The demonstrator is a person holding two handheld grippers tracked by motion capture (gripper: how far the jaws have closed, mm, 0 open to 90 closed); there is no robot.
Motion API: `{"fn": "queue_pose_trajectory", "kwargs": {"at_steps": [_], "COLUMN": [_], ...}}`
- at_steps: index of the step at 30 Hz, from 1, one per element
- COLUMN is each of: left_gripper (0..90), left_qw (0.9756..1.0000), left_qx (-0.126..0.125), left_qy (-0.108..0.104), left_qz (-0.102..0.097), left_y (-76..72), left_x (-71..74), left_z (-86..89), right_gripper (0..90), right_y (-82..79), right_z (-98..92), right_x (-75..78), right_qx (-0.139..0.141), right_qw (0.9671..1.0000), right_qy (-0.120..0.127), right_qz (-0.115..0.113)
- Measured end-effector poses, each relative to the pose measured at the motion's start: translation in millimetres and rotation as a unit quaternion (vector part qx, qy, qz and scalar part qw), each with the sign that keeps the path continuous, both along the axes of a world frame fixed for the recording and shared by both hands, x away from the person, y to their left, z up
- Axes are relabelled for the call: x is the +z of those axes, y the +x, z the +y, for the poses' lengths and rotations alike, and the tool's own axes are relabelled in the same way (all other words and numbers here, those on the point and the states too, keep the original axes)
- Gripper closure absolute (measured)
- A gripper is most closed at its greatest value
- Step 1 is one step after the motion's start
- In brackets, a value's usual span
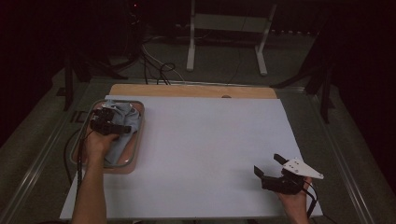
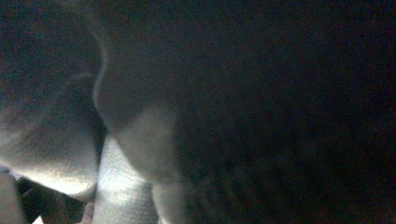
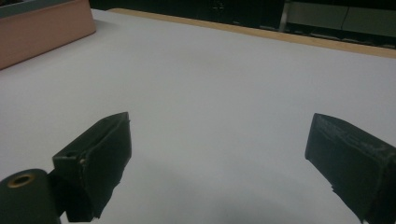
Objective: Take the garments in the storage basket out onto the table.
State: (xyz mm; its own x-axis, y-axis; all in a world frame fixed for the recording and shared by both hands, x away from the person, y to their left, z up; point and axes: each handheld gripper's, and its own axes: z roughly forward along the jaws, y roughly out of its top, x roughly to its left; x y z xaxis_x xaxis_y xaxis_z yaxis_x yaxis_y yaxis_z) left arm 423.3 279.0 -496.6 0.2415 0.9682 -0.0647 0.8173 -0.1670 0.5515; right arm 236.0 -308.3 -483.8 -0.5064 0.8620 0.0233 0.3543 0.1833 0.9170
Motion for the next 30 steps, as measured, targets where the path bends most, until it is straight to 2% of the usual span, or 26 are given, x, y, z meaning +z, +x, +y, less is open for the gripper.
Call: {"fn": "queue_pose_trajectory", "kwargs": {"at_steps": [5,7,16,22,23,27,30], "left_gripper": [0.4,0.4,0.4,3.7,3.7,20.0,37.0], "left_qw": [0.9999,0.9996,0.9988,0.9982,0.9978,0.9975,0.9976], "left_qx": [0.003,0.007,0.019,0.020,0.021,0.018,0.016], "left_qy": [0.004,0.015,0.023,0.030,0.031,0.028,0.019], "left_qz": [0.014,0.021,0.040,0.048,0.054,0.062,0.065], "left_y": [1.1,1.9,4.3,4.0,3.7,2.0,0.3], "left_x": [-3.3,-5.0,-12.3,-12.5,-10.4,-5.1,-1.0], "left_z": [-0.3,-0.6,-1.9,-3.7,-4.4,-5.4,-4.5], "right_gripper": [7.1,7.0,7.0,7.0,7.0,7.1,7.1], "right_y": [-0.3,0.0,0.1,0.2,0.2,0.4,0.3], "right_z": [0.3,0.3,0.8,1.3,1.6,2.2,2.3], "right_x": [0.0,-0.1,-0.3,-0.7,-0.7,-0.9,-1.0], "right_qx": [-0.001,0.000,0.001,0.002,0.002,0.002,0.002], "right_qw": [1.0000,1.0000,1.0000,1.0000,1.0000,1.0000,1.0000], "right_qy": [0.000,0.001,0.000,-0.003,-0.003,-0.004,-0.004], "right_qz": [0.000,0.000,0.001,0.002,0.003,0.004,0.004]}}
